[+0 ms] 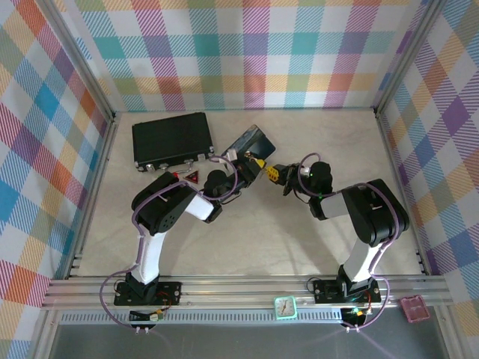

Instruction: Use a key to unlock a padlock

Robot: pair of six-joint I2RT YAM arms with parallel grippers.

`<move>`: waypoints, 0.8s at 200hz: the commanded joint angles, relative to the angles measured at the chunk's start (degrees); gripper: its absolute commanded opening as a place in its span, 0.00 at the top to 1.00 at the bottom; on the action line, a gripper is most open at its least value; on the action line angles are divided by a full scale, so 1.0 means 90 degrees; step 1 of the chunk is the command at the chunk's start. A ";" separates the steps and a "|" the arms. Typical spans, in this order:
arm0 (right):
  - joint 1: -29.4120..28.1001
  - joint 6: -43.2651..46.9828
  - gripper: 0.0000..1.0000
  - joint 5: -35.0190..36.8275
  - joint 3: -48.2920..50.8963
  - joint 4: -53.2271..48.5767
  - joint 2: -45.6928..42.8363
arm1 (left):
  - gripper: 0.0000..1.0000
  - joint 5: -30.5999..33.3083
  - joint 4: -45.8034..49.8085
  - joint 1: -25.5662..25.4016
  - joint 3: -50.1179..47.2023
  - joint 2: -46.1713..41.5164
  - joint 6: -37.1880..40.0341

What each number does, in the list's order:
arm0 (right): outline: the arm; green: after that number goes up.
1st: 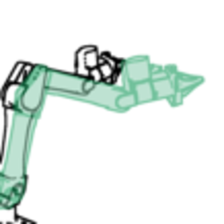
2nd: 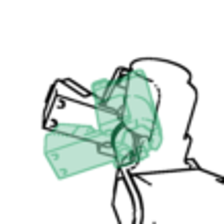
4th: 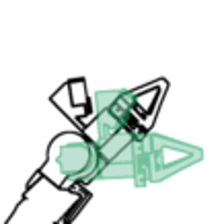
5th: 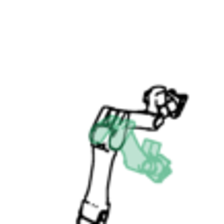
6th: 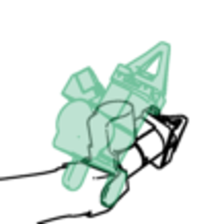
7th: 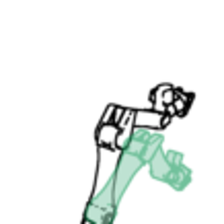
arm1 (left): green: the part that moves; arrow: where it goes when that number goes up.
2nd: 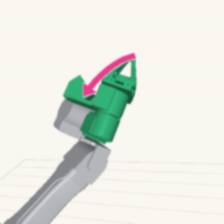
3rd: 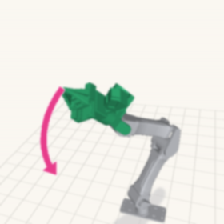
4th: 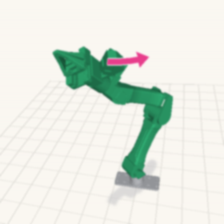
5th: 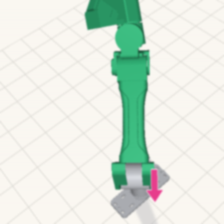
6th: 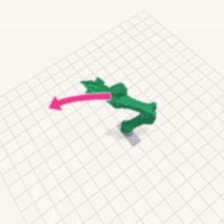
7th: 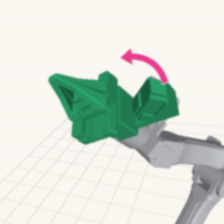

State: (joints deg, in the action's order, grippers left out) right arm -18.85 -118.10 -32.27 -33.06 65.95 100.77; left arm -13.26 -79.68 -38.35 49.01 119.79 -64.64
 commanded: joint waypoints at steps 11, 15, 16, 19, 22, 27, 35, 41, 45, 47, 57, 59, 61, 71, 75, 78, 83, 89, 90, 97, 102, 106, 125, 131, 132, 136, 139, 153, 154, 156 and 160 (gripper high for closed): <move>-0.0002 -0.1207 1.00 0.0414 -0.0661 0.1462 0.0254 | 1.00 -0.2073 0.0278 -0.0653 -0.0206 0.0101 0.0283; 0.0018 -0.0956 1.00 0.0338 -0.0660 0.1408 0.0303 | 1.00 -0.2051 0.0284 -0.0651 -0.0211 0.0113 0.0283; 0.0021 -0.0894 1.00 0.0316 -0.0661 0.1391 0.0325 | 1.00 -0.2042 0.0286 -0.0651 -0.0216 0.0120 0.0286; 0.0029 -0.0703 0.98 0.0252 -0.0659 0.1313 0.0356 | 1.00 -0.2016 0.0298 -0.0655 -0.0217 0.0128 0.0288; 0.0033 -0.0559 0.95 0.0186 -0.0657 0.1213 0.0386 | 1.00 -0.1983 0.0319 -0.0646 -0.0229 0.0135 0.0283; 0.0043 -0.0225 0.91 0.0085 -0.0641 0.1068 0.0425 | 1.00 -0.1956 0.0343 -0.0634 -0.0241 0.0167 0.0278; 0.0102 0.0431 0.86 -0.0028 -0.0643 0.0963 0.0453 | 1.00 -0.1921 0.0344 -0.0607 -0.0269 0.0193 0.0268; 0.0163 0.0914 0.83 -0.0219 -0.0658 0.0754 0.0422 | 1.00 -0.1860 0.0370 -0.0597 -0.0308 0.0196 0.0271; 0.0205 0.1265 0.81 -0.0343 -0.0662 0.0523 0.0373 | 1.00 -0.1849 0.0406 -0.0579 -0.0331 0.0189 0.0273; 0.0221 0.1438 0.80 -0.0390 -0.0658 0.0411 0.0338 | 1.00 -0.1850 0.0425 -0.0575 -0.0339 0.0187 0.0282; 0.0294 0.2346 0.77 -0.0547 -0.0627 -0.0247 0.0108 | 1.00 -0.1869 0.0491 -0.0517 -0.0386 0.0185 0.0303; 0.0304 0.2511 0.76 -0.0565 -0.0625 -0.0433 0.0050 | 1.00 -0.1868 0.0500 -0.0518 -0.0395 0.0186 0.0292; 0.0321 0.2652 0.75 -0.0587 -0.0624 -0.0629 -0.0006 | 1.00 -0.1867 0.0503 -0.0503 -0.0409 0.0186 0.0284; 0.0345 0.3552 0.71 -0.0568 -0.0617 -0.1529 -0.0298 | 1.00 -0.1855 0.0508 -0.0453 -0.0472 0.0178 0.0254; 0.0346 0.3956 0.70 -0.0556 -0.0638 -0.1965 -0.0446 | 1.00 -0.1844 0.0525 -0.0442 -0.0490 0.0172 0.0247; 0.0351 0.4241 0.69 -0.0533 -0.0677 -0.2363 -0.0562 | 1.00 -0.1830 0.0549 -0.0446 -0.0503 0.0155 0.0249; 0.0347 0.4709 0.67 -0.0458 -0.0753 -0.3051 -0.0754 | 1.00 -0.1810 0.0639 -0.0428 -0.0513 0.0124 0.0262; 0.0346 0.5286 0.65 -0.0323 -0.0852 -0.3968 -0.0972 | 1.00 -0.1780 0.0781 -0.0436 -0.0521 0.0061 0.0286; 0.0346 0.5381 0.65 -0.0292 -0.0870 -0.4105 -0.1021 | 1.00 -0.1775 0.0794 -0.0436 -0.0527 0.0050 0.0292; 0.0348 0.5992 0.63 -0.0060 -0.0965 -0.5001 -0.1280 | 1.00 -0.1714 0.0976 -0.0435 -0.0542 -0.0050 0.0342; 0.0352 0.6349 0.62 0.0160 -0.1029 -0.5570 -0.1457 | 1.00 -0.1672 0.1139 -0.0431 -0.0570 -0.0133 0.0370; 0.0356 0.6650 0.61 0.0349 -0.1066 -0.5944 -0.1585 | 1.00 -0.1616 0.1281 -0.0430 -0.0592 -0.0206 0.0411; 0.0356 0.7865 0.56 0.1057 -0.1255 -0.7164 -0.2118 | 1.00 -0.1430 0.2191 -0.0434 -0.0572 -0.0549 0.0610; 0.0351 0.8207 0.55 0.1237 -0.1328 -0.7487 -0.2250 | 1.00 -0.1403 0.2496 -0.0436 -0.0544 -0.0630 0.0667; 0.0349 0.8262 0.55 0.1274 -0.1337 -0.7540 -0.2270 | 1.00 -0.1400 0.2540 -0.0436 -0.0534 -0.0647 0.0678; 0.0349 0.8472 0.53 0.1399 -0.1387 -0.7755 -0.2344 | 1.00 -0.1389 0.2776 -0.0434 -0.0510 -0.0683 0.0711; 0.0354 0.8596 0.53 0.1498 -0.1431 -0.7904 -0.2394 | 1.00 -0.1389 0.2912 -0.0429 -0.0482 -0.0713 0.0748; 0.0355 0.9199 0.51 0.1862 -0.1607 -0.8513 -0.2588 | 1.00 -0.1401 0.3601 -0.0444 -0.0366 -0.0829 0.0903; 0.0351 0.9237 0.51 0.1879 -0.1613 -0.8551 -0.2600 | 1.00 -0.1399 0.3649 -0.0445 -0.0353 -0.0839 0.0913; 0.0352 0.9307 0.51 0.1926 -0.1633 -0.8630 -0.2622 | 1.00 -0.1391 0.3746 -0.0446 -0.0337 -0.0859 0.0945; 0.0355 0.9412 0.50 0.1992 -0.1655 -0.8758 -0.2676 | 1.00 -0.1367 0.3941 -0.0452 -0.0316 -0.0899 0.1020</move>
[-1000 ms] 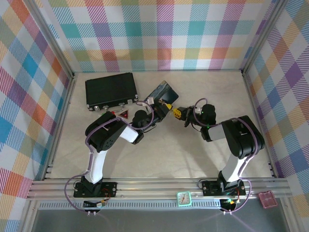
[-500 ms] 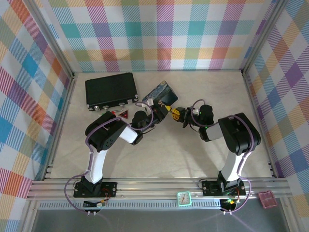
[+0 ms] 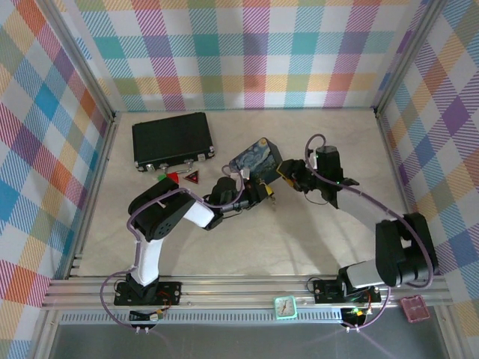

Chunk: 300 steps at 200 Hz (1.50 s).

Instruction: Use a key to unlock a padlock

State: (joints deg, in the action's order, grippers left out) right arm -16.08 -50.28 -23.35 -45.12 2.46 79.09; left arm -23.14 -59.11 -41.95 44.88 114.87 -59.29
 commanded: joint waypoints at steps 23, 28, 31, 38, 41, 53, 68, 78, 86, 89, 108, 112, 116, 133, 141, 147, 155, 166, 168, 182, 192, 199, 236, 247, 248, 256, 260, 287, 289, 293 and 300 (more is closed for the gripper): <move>0.0043 0.2289 0.49 0.1213 -0.0248 -0.2005 -0.0590 | 1.00 0.0046 0.2747 -0.0128 0.0345 -0.0635 0.0879; 0.0042 0.2331 0.49 0.1217 -0.0193 -0.2001 -0.0640 | 1.00 0.0121 0.2936 -0.0145 0.0389 -0.0683 0.0949; 0.0047 0.2348 0.49 0.1226 -0.0167 -0.1993 -0.0684 | 1.00 0.0159 0.3057 -0.0160 0.0435 -0.0712 0.0981; 0.0048 0.2407 0.48 0.1228 -0.0107 -0.1959 -0.0755 | 1.00 0.0245 0.3253 -0.0177 0.0507 -0.0750 0.1056; 0.0039 0.2421 0.48 0.1250 -0.0086 -0.1960 -0.0784 | 1.00 0.0277 0.3318 -0.0179 0.0536 -0.0771 0.1083; 0.0043 0.2429 0.48 0.1371 -0.0001 -0.1971 -0.0872 | 1.00 0.0432 0.3692 -0.0198 0.0662 -0.0821 0.1140; 0.0041 0.2390 0.48 0.1466 0.0094 -0.1939 -0.0942 | 1.00 0.0604 0.4074 -0.0217 0.0826 -0.0842 0.1214; 0.0038 0.2348 0.47 0.1462 0.0196 -0.1852 -0.0989 | 1.00 0.0711 0.4346 -0.0234 0.0975 -0.0823 0.1261; 0.0039 0.2316 0.47 0.1457 0.0268 -0.1787 -0.1030 | 1.00 0.0752 0.4464 -0.0252 0.1079 -0.0796 0.1276; 0.0038 0.2307 0.47 0.1465 0.0296 -0.1772 -0.1042 | 1.00 0.0775 0.4492 -0.0260 0.1107 -0.0784 0.1279; 0.0041 0.2301 0.47 0.1529 0.0407 -0.1773 -0.1153 | 1.00 0.0910 0.4641 -0.0289 0.1259 -0.0752 0.1285; 0.0041 0.2302 0.47 0.1560 0.0422 -0.1785 -0.1183 | 1.00 0.0948 0.4660 -0.0294 0.1287 -0.0752 0.1285; 0.0038 0.2305 0.47 0.1599 0.0434 -0.1809 -0.1209 | 1.00 0.0984 0.4668 -0.0312 0.1307 -0.0752 0.1282; 0.0038 0.2302 0.47 0.1880 0.0486 -0.1990 -0.1318 | 1.00 0.1136 0.4698 -0.0328 0.1387 -0.0706 0.1273; 0.0045 0.2305 0.47 0.2013 0.0491 -0.2094 -0.1361 | 1.00 0.1164 0.4725 -0.0330 0.1454 -0.0670 0.1244; 0.0038 0.2326 0.47 0.2028 0.0496 -0.2133 -0.1394 | 1.00 0.1175 0.4760 -0.0341 0.1496 -0.0637 0.1224; 0.0041 0.2327 0.47 0.2003 0.0517 -0.2141 -0.1437 | 1.00 0.1216 0.4767 -0.0356 0.1543 -0.0607 0.1212; 0.0038 0.2306 0.47 0.1866 0.0548 -0.2098 -0.1480 | 0.95 0.1303 0.4823 -0.0386 0.1602 -0.0595 0.1214; 0.0038 0.2306 0.47 0.1832 0.0550 -0.2084 -0.1477 | 0.93 0.1319 0.4828 -0.0394 0.1614 -0.0595 0.1211; -0.0012 0.2306 0.47 0.1638 0.0554 -0.2035 -0.1447 | 0.75 0.1372 0.4867 -0.0406 0.1617 -0.0658 0.1165; -0.0084 0.2320 0.46 0.1555 0.0541 -0.2018 -0.1390 | 0.63 0.1441 0.4895 -0.0404 0.1546 -0.0776 0.1154; -0.0164 0.2343 0.46 0.1531 0.0530 -0.2004 -0.1343 | 0.57 0.1513 0.4964 -0.0398 0.1490 -0.0890 0.1163; -0.0834 0.2565 0.45 0.1822 0.0304 -0.2002 -0.0943 | 0.39 0.1761 0.5121 -0.0293 0.0755 -0.1778 0.1102; -0.1078 0.2670 0.44 0.1966 0.0130 -0.2078 -0.0727 | 0.37 0.1803 0.5068 -0.0185 0.0448 -0.2094 0.1009; -0.1101 0.2678 0.44 0.1983 0.0111 -0.2089 -0.0705 | 0.37 0.1806 0.5061 -0.0174 0.0416 -0.2111 0.1000; -0.1279 0.2763 0.44 0.2136 -0.0060 -0.2175 -0.0527 | 0.35 0.1817 0.4986 -0.0071 0.0169 -0.2344 0.0950; -0.1367 0.2797 0.44 0.2223 -0.0131 -0.2241 -0.0408 | 0.35 0.1823 0.4960 -0.0023 0.0059 -0.2455 0.0934; -0.1972 0.2939 0.44 0.2964 -0.0854 -0.2837 0.0353 | 0.33 0.1891 0.5053 0.0473 -0.0478 -0.3148 0.0888; -0.2024 0.2950 0.44 0.3044 -0.0914 -0.2879 0.0416 | 0.33 0.1895 0.5071 0.0516 -0.0508 -0.3196 0.0893; -0.2131 0.2963 0.44 0.3177 -0.1024 -0.2982 0.0520 | 0.33 0.1897 0.5099 0.0598 -0.0558 -0.3293 0.0908; -0.2317 0.3011 0.43 0.3442 -0.1224 -0.3136 0.0720 | 0.33 0.1880 0.5145 0.0758 -0.0621 -0.3442 0.0967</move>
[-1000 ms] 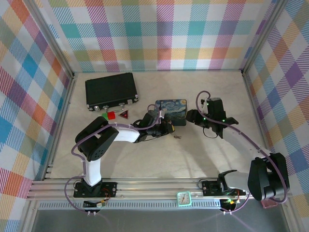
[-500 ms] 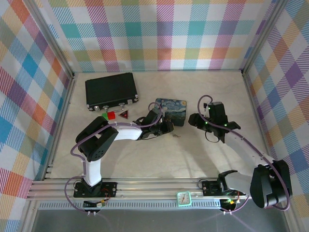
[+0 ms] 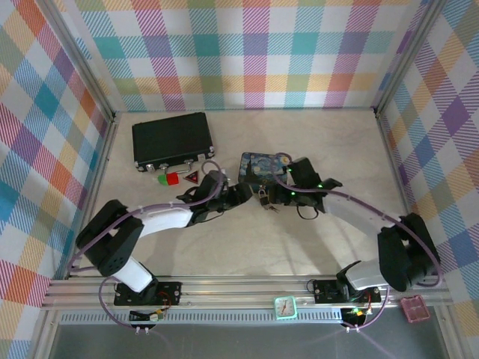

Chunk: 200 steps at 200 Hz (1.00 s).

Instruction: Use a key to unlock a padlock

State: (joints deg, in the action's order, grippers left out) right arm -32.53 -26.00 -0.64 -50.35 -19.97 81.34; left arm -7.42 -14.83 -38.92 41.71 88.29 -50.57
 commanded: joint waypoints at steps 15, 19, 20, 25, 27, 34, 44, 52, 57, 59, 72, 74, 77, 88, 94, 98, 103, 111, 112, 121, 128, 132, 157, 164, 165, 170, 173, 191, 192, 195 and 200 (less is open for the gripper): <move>-0.0845 0.0360 0.44 0.1396 -0.1063 -0.0966 0.0899 | 0.32 0.0111 0.0533 0.0730 -0.0263 -0.0755 0.0177; -0.0915 0.0330 0.44 0.1544 -0.1181 -0.1074 0.0995 | 0.32 0.0107 0.0617 0.0808 -0.0252 -0.0817 0.0236; -0.0940 0.0325 0.44 0.1579 -0.1211 -0.1107 0.1037 | 0.32 0.0104 0.0634 0.0823 -0.0251 -0.0836 0.0247; -0.1057 0.0290 0.44 0.1789 -0.1368 -0.1259 0.1196 | 0.32 0.0102 0.0712 0.0909 -0.0237 -0.0909 0.0312; -0.1098 0.0271 0.44 0.1875 -0.1427 -0.1315 0.1253 | 0.32 0.0102 0.0737 0.0936 -0.0237 -0.0937 0.0334; -0.1238 0.0202 0.44 0.2185 -0.1617 -0.1510 0.1455 | 0.32 0.0110 0.0808 0.1046 -0.0239 -0.1037 0.0388; -0.1454 0.0184 0.44 0.2602 -0.1810 -0.1669 0.1725 | 0.32 0.0132 0.0868 0.1162 -0.0250 -0.1164 0.0473; -0.1592 0.0146 0.44 0.2989 -0.1952 -0.1819 0.1949 | 0.32 0.0176 0.0918 0.1253 -0.0262 -0.1264 0.0517; -0.1658 0.0096 0.44 0.3183 -0.2059 -0.1928 0.2082 | 0.31 0.0200 0.0947 0.1290 -0.0267 -0.1322 0.0525; -0.1678 0.0084 0.44 0.3237 -0.2113 -0.1975 0.2141 | 0.30 0.0212 0.0965 0.1295 -0.0269 -0.1343 0.0529; -0.1778 -0.0018 0.44 0.3501 -0.2355 -0.2225 0.2464 | 0.29 0.0282 0.1032 0.1364 -0.0325 -0.1456 0.0551; -0.1791 -0.0023 0.45 0.3534 -0.2389 -0.2252 0.2505 | 0.29 0.0291 0.1040 0.1372 -0.0337 -0.1472 0.0563; -0.1815 -0.0025 0.45 0.3566 -0.2434 -0.2270 0.2564 | 0.29 0.0302 0.1042 0.1389 -0.0354 -0.1489 0.0565; -0.1906 0.0033 0.46 0.3645 -0.2534 -0.2255 0.2736 | 0.29 0.0331 0.1033 0.1412 -0.0424 -0.1555 0.0559; -0.1964 0.0060 0.48 0.3716 -0.2558 -0.2209 0.2796 | 0.29 0.0345 0.1028 0.1424 -0.0469 -0.1587 0.0540; -0.1986 0.0075 0.49 0.3757 -0.2570 -0.2171 0.2847 | 0.29 0.0358 0.1023 0.1433 -0.0484 -0.1603 0.0528; -0.2013 0.0101 0.51 0.3792 -0.2581 -0.2127 0.2896 | 0.29 0.0369 0.1014 0.1444 -0.0511 -0.1614 0.0522; -0.2062 0.0125 0.54 0.3854 -0.2590 -0.2076 0.2978 | 0.28 0.0375 0.1013 0.1453 -0.0544 -0.1611 0.0494; -0.2066 0.0125 0.54 0.3867 -0.2590 -0.2072 0.2986 | 0.28 0.0375 0.1013 0.1453 -0.0544 -0.1609 0.0488; -0.2102 0.0106 0.55 0.3969 -0.2586 -0.2022 0.3065 | 0.28 0.0362 0.0994 0.1462 -0.0562 -0.1589 0.0474; -0.2108 0.0082 0.56 0.4025 -0.2597 -0.2051 0.3125 | 0.27 0.0333 0.0984 0.1468 -0.0558 -0.1563 0.0474; -0.2110 0.0055 0.56 0.4080 -0.2599 -0.2060 0.3155 | 0.28 0.0320 0.0984 0.1472 -0.0553 -0.1544 0.0479; -0.2139 0.0104 0.59 0.4174 -0.2471 -0.1838 0.3256 | 0.28 0.0227 0.0901 0.1482 -0.0533 -0.1479 0.0449; -0.2137 0.0122 0.61 0.4175 -0.2426 -0.1713 0.3274 | 0.27 0.0223 0.0886 0.1485 -0.0533 -0.1461 0.0438; -0.2137 0.0123 0.62 0.4174 -0.2415 -0.1691 0.3275 | 0.27 0.0221 0.0881 0.1483 -0.0533 -0.1461 0.0441; -0.2147 0.0148 0.63 0.4172 -0.2382 -0.1593 0.3309 | 0.27 0.0212 0.0860 0.1487 -0.0538 -0.1451 0.0417; -0.2147 0.0163 0.63 0.4173 -0.2368 -0.1560 0.3328 | 0.27 0.0206 0.0844 0.1490 -0.0542 -0.1451 0.0413; -0.2157 0.0140 0.65 0.4326 -0.2338 -0.1422 0.3465 | 0.27 0.0146 0.0751 0.1492 -0.0555 -0.1436 0.0364; -0.2157 0.0140 0.65 0.4326 -0.2338 -0.1422 0.3465 | 0.27 0.0148 0.0750 0.1492 -0.0559 -0.1439 0.0359; -0.2158 0.0145 0.65 0.4338 -0.2329 -0.1386 0.3476 | 0.27 0.0145 0.0741 0.1492 -0.0556 -0.1439 0.0353; -0.2155 0.0161 0.65 0.4340 -0.2303 -0.1341 0.3498 | 0.27 0.0141 0.0730 0.1492 -0.0558 -0.1441 0.0338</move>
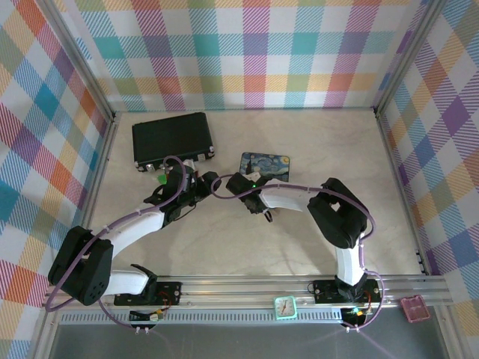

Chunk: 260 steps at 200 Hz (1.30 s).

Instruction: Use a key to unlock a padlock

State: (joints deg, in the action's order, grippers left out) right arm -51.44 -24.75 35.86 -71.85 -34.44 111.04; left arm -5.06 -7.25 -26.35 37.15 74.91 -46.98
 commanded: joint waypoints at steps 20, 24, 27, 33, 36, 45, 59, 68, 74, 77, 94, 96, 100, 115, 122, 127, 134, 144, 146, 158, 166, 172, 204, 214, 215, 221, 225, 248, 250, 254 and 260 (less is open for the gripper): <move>-0.0056 0.0055 0.64 0.0262 0.0155 0.0379 0.0249 | 0.27 -0.0135 -0.0123 0.0105 -0.0027 0.0029 -0.0066; -0.0056 0.0078 0.64 0.0238 0.0177 0.0413 0.0254 | 0.27 -0.0145 -0.0132 0.0108 -0.0031 0.0026 -0.0063; -0.0056 0.0091 0.64 0.0222 0.0201 0.0447 0.0251 | 0.27 -0.0150 -0.0127 0.0106 -0.0026 0.0022 -0.0063; -0.0056 0.0089 0.63 0.0209 0.0252 0.0482 0.0245 | 0.27 -0.0152 -0.0123 0.0106 -0.0026 0.0011 -0.0053; -0.0056 0.0092 0.63 0.0206 0.0278 0.0491 0.0249 | 0.27 -0.0151 -0.0123 0.0105 -0.0026 0.0010 -0.0052; -0.0057 0.0059 0.63 0.0215 0.0367 0.0530 0.0250 | 0.27 -0.0131 -0.0123 0.0108 -0.0037 -0.0004 -0.0044; -0.0056 0.0060 0.70 0.0242 0.0503 0.0599 0.0183 | 0.27 -0.0117 -0.0156 0.0115 -0.0060 -0.0022 -0.0024; -0.0046 0.0131 0.79 0.0217 0.0574 0.0680 0.0126 | 0.27 -0.0097 -0.0162 0.0132 -0.0058 -0.0013 0.0012; -0.0041 0.0183 0.86 0.0207 0.0581 0.0688 0.0095 | 0.27 -0.0101 -0.0176 0.0160 -0.0046 -0.0001 0.0029; -0.0042 0.0213 0.87 0.0206 0.0574 0.0679 0.0078 | 0.27 -0.0103 -0.0193 0.0177 -0.0045 0.0002 0.0035; -0.0017 0.0404 0.91 0.0208 0.0552 0.0643 -0.0029 | 0.27 -0.0216 -0.0316 0.0300 0.0051 0.0081 0.0123; -0.0012 0.0433 0.92 0.0211 0.0557 0.0650 -0.0045 | 0.27 -0.0230 -0.0325 0.0315 0.0067 0.0096 0.0132; -0.0007 0.0488 0.92 0.0186 0.0557 0.0644 -0.0092 | 0.27 -0.0249 -0.0345 0.0344 0.0111 0.0116 0.0173; 0.0082 0.0829 0.94 -0.0123 0.0631 0.0777 -0.0312 | 0.27 -0.0368 -0.0501 0.0415 0.0283 0.0218 0.0381; 0.0136 0.1036 0.95 -0.0348 0.0700 0.0884 -0.0435 | 0.27 -0.0415 -0.0571 0.0425 0.0399 0.0295 0.0474; 0.0189 0.1224 0.96 -0.0561 0.0739 0.0969 -0.0541 | 0.27 -0.0474 -0.0646 0.0428 0.0478 0.0363 0.0540; 0.0283 0.1555 0.99 -0.0913 0.0797 0.1101 -0.0667 | 0.27 -0.0607 -0.0803 0.0445 0.0593 0.0491 0.0629; 0.0410 0.1980 1.00 -0.1386 0.0853 0.1242 -0.0827 | 0.27 -0.0769 -0.1013 0.0453 0.0752 0.0732 0.0726; 0.0444 0.2072 1.00 -0.1501 0.0855 0.1261 -0.0840 | 0.27 -0.0799 -0.1053 0.0456 0.0781 0.0783 0.0745; 0.0657 0.2550 1.00 -0.2238 0.0777 0.1203 -0.0940 | 0.27 -0.0943 -0.1235 0.0457 0.1015 0.1136 0.0862; 0.0785 0.2755 1.00 -0.2506 0.0699 0.1113 -0.0979 | 0.27 -0.1001 -0.1281 0.0457 0.1175 0.1386 0.0956; 0.0893 0.2935 1.00 -0.2732 0.0648 0.1025 -0.1020 | 0.27 -0.1031 -0.1328 0.0457 0.1285 0.1563 0.1012; 0.1308 0.4176 1.00 -0.3985 0.0965 0.1409 -0.1395 | 0.28 -0.1293 -0.1842 0.0457 0.1546 0.2341 0.0994; 0.1330 0.4554 1.00 -0.4031 0.1157 0.1716 -0.1495 | 0.28 -0.1473 -0.2114 0.0457 0.1611 0.2596 0.0858; 0.1330 0.4580 1.00 -0.4032 0.1172 0.1736 -0.1506 | 0.28 -0.1490 -0.2129 0.0457 0.1618 0.2625 0.0837; 0.1345 0.4769 1.00 -0.4013 0.1231 0.1854 -0.1518 | 0.29 -0.1594 -0.2252 0.0462 0.1665 0.2782 0.0749; 0.1357 0.4898 1.00 -0.4012 0.1237 0.1891 -0.1505 | 0.30 -0.1665 -0.2323 0.0458 0.1704 0.2887 0.0708; 0.1449 0.5435 1.00 -0.4061 0.0969 0.1750 -0.1233 | 0.33 -0.1924 -0.2727 0.0442 0.1839 0.3338 0.0485; 0.1456 0.5484 1.00 -0.4081 0.0940 0.1735 -0.1200 | 0.33 -0.1934 -0.2751 0.0439 0.1844 0.3364 0.0467; 0.1466 0.5579 1.00 -0.4110 0.0888 0.1709 -0.1147 | 0.33 -0.1969 -0.2789 0.0442 0.1865 0.3405 0.0454; 0.1468 0.5737 1.00 -0.4141 0.0831 0.1702 -0.1070 | 0.34 -0.2009 -0.2836 0.0428 0.1889 0.3456 0.0437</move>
State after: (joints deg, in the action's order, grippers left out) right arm -38.63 17.30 2.98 -61.69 -20.84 99.20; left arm -19.07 -26.68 -22.68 52.07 104.16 -41.25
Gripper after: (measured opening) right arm 0.136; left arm 0.667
